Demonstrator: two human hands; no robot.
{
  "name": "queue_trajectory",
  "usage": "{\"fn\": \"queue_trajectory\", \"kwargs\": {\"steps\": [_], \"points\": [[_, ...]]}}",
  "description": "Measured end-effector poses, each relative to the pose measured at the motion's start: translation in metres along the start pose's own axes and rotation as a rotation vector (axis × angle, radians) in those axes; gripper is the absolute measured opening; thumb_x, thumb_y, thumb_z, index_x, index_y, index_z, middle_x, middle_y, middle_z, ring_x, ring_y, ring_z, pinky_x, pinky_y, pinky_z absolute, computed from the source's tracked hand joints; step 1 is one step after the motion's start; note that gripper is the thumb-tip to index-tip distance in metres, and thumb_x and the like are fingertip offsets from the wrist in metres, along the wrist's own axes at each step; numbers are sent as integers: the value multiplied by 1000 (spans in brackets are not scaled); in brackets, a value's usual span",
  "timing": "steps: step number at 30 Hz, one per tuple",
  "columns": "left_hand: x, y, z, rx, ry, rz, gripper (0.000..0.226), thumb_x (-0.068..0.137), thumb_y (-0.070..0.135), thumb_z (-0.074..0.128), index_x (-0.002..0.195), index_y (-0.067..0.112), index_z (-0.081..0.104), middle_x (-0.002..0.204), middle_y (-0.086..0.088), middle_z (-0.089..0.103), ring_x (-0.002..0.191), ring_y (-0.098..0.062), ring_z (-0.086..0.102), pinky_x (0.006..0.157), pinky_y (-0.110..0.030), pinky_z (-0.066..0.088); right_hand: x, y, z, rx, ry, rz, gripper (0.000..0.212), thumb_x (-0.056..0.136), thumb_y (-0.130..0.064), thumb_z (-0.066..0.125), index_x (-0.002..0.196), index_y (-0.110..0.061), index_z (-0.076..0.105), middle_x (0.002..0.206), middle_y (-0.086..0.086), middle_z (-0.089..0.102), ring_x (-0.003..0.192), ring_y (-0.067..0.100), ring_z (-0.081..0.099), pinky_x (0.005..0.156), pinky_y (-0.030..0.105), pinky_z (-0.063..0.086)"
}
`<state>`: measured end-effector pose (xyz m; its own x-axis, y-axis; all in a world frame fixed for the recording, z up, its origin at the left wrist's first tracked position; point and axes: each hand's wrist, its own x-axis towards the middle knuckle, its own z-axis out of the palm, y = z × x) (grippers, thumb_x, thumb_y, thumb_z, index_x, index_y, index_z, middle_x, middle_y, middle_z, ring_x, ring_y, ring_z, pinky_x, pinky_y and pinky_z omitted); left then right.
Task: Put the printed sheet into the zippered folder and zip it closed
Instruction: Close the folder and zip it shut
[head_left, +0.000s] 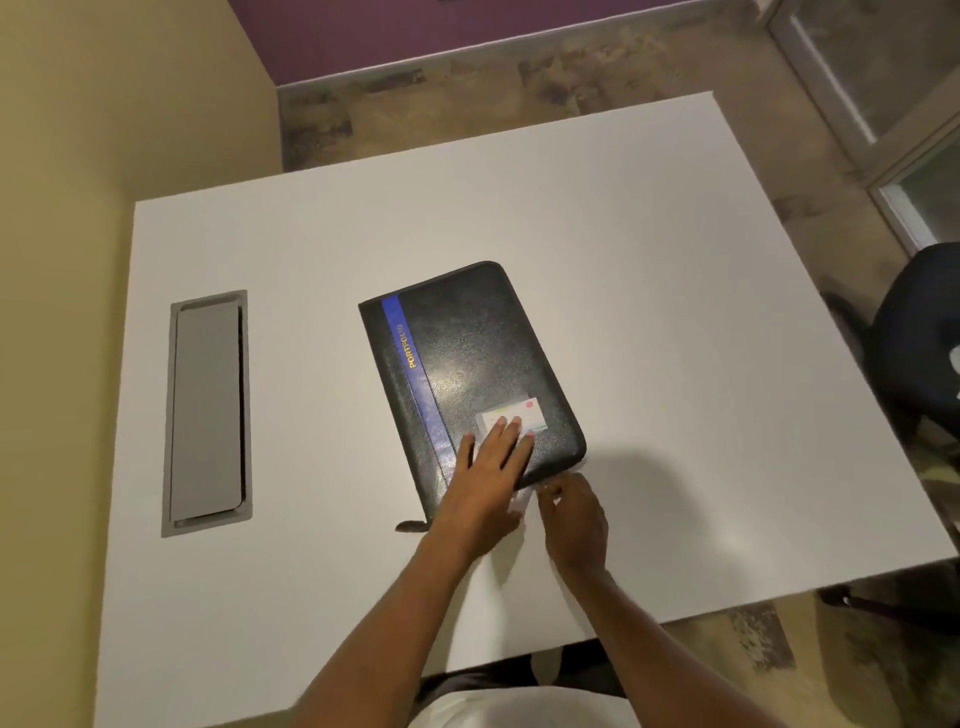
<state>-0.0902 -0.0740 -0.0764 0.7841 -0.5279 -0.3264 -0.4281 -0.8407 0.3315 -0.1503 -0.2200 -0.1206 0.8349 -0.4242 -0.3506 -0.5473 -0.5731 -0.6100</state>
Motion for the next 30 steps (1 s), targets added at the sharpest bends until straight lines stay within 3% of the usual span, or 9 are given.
{"fn": "queue_trajectory", "kwargs": {"steps": [3, 6, 8, 13, 19, 23, 30], "points": [[51, 15, -2, 106, -143, 176, 123, 76, 34, 86, 167, 19, 5, 176, -2, -4, 163, -26, -6, 128, -64, 0, 5, 5, -6, 9, -24, -25, 11, 98, -23, 60, 93, -24, 69, 94, -11, 68, 84, 14, 66, 69, 29, 50], [82, 22, -5, 227, -195, 280, 109, 84, 42, 78, 167, 17, 11, 176, -5, 2, 163, -28, -3, 125, -69, 5, 8, 7, -13, 42, -45, -44, 16, 92, -18, 60, 85, -28, 70, 86, -19, 63, 78, 5, 60, 66, 22, 45], [94, 24, -6, 307, -224, 318, 102, 87, 43, 76, 166, 19, 15, 175, -3, 7, 163, -28, -2, 125, -68, 4, 9, 7, -15, 44, -50, -52, 15, 92, -15, 63, 85, -26, 72, 87, -17, 67, 80, 7, 62, 68, 24, 46], [104, 27, -13, 296, -311, 301, 112, 71, 26, 91, 161, 20, 25, 168, 1, 23, 163, -26, 2, 124, -71, 10, 13, 9, -19, -76, -27, -69, 13, 99, -26, 61, 95, -17, 70, 91, -2, 74, 84, 21, 70, 76, 39, 55], [108, 27, -22, 264, -296, 283, 116, 63, 32, 94, 157, 22, 27, 161, 3, 27, 161, -24, 6, 118, -68, 29, 16, 17, -22, -60, -2, -167, 11, 100, -29, 62, 104, -19, 65, 96, -6, 68, 82, 15, 67, 65, 25, 47], [110, 29, -25, 262, -261, 290, 112, 62, 35, 93, 155, 21, 31, 157, 2, 32, 159, -25, 12, 115, -67, 34, 16, 17, -15, -14, 17, -128, 11, 104, -26, 56, 102, -18, 63, 95, -4, 64, 83, 19, 64, 69, 36, 55], [111, 24, -27, 263, -290, 323, 113, 65, 45, 92, 156, 19, 31, 157, 0, 32, 159, -25, 12, 114, -68, 35, 5, 21, -3, -49, -1, -237, 9, 100, -22, 65, 98, -16, 71, 92, 0, 73, 82, 20, 66, 73, 32, 57]]}}
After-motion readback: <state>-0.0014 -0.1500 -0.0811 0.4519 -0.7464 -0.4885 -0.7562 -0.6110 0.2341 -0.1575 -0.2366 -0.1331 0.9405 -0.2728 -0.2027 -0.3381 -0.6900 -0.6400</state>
